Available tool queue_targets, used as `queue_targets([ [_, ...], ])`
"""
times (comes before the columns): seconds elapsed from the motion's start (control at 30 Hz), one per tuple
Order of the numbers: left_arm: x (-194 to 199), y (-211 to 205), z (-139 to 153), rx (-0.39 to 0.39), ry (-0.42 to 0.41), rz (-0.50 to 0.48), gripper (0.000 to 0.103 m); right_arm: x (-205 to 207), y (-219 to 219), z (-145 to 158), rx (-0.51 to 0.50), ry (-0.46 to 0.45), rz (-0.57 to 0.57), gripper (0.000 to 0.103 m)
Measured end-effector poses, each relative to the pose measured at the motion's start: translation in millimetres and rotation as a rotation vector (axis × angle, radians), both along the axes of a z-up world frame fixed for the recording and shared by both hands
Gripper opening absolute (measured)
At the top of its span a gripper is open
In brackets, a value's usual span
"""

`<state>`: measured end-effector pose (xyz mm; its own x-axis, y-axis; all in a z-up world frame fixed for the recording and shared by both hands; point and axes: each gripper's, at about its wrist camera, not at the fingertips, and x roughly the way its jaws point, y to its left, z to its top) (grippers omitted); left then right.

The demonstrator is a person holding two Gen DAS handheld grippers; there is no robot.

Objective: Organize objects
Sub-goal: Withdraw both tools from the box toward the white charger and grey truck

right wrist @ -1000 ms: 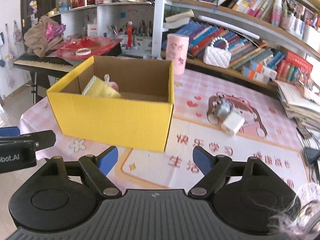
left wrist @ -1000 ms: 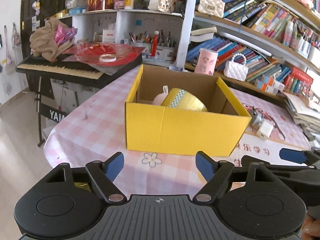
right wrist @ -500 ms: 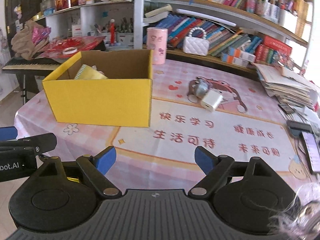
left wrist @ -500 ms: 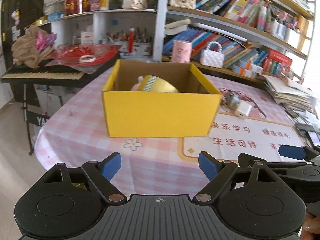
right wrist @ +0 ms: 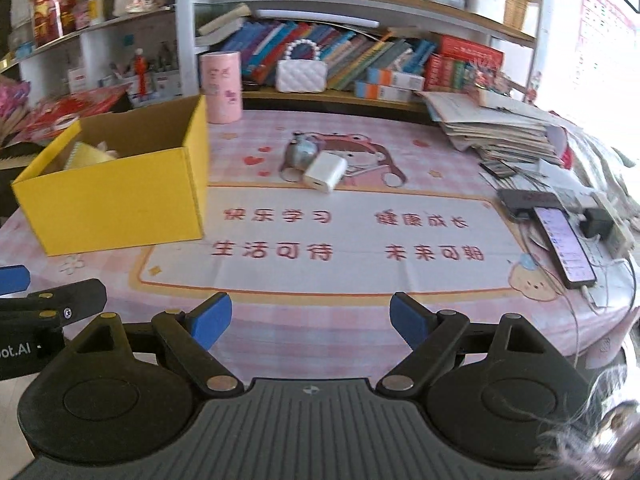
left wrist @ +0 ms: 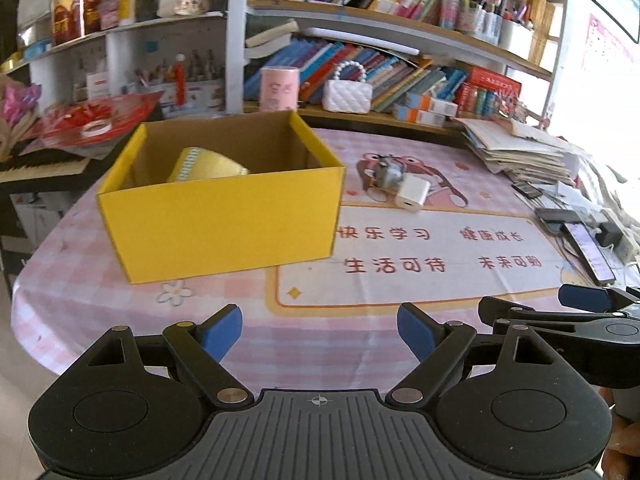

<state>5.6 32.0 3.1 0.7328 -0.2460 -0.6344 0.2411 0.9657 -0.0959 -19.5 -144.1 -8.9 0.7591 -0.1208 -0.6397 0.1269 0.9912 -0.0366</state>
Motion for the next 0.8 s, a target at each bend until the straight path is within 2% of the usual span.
queue_targets([
  [0.33,24.4,-32.9,-6.0,-0.012,0.02,-0.028,0.087,17.5,-29.4,-4.0,-0.008,0.018,-0.036,0.086],
  [0.8,79.4,-101.6,-13.6,-0.003,0.05,-0.027,0.087,81.8,-92.2,-6.8,0.001,0.035,-0.012,0.086],
])
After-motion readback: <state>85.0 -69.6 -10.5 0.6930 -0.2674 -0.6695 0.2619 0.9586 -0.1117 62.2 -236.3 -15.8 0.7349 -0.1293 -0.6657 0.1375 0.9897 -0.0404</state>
